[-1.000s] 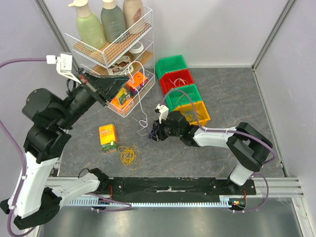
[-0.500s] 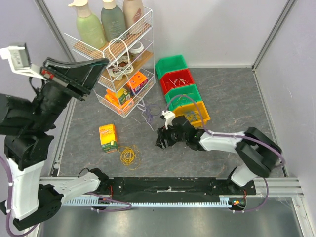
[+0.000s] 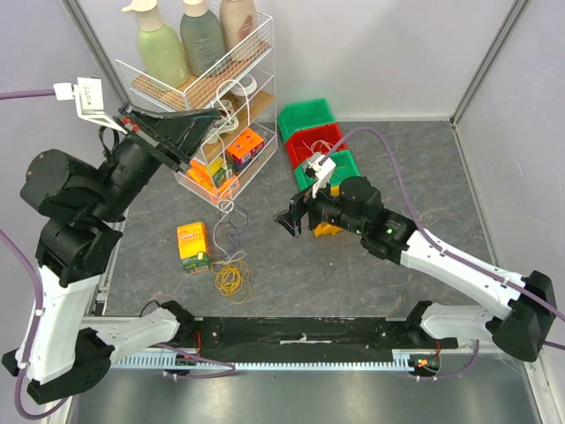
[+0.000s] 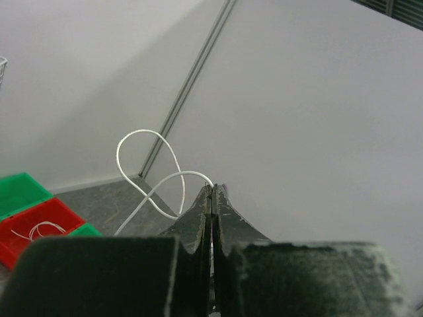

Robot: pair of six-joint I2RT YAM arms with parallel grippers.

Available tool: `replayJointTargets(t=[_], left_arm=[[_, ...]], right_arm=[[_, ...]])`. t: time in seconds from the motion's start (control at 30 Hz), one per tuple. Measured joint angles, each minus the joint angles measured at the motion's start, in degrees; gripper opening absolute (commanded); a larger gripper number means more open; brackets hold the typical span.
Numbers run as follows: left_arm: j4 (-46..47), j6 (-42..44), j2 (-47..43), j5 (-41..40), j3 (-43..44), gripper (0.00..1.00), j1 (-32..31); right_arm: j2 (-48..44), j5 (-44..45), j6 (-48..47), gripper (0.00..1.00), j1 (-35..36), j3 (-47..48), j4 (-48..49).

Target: Untangle the cables

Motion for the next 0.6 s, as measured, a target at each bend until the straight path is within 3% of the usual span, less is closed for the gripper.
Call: replayJointTargets(t=[0.1,0.33,0.5,0.6], left_arm=[[0.0,0.0,-0.1,-0.1,-1.3,0.02,0.0],[0.0,0.0,-0.8,-1.1,-2.0,0.02,0.0],[-0.1,0.0,-1.6,-1.2,-2.0,0.02,0.0],[-0.1,0.0,-1.9,-1.2,-2.0,0.02,0.0]], right_arm=[[-1.2,-2.5,1.8,0.85,0.1,1.0,-0.3],[1.3,-8.0,5.9,0.85,2.7,5.7,4.8],[5.2,-6.8,4.3,0.84,3.4,8.3,5.5],[6.6,-4.3,2.4,0.76,3.0,9.1,4.6]])
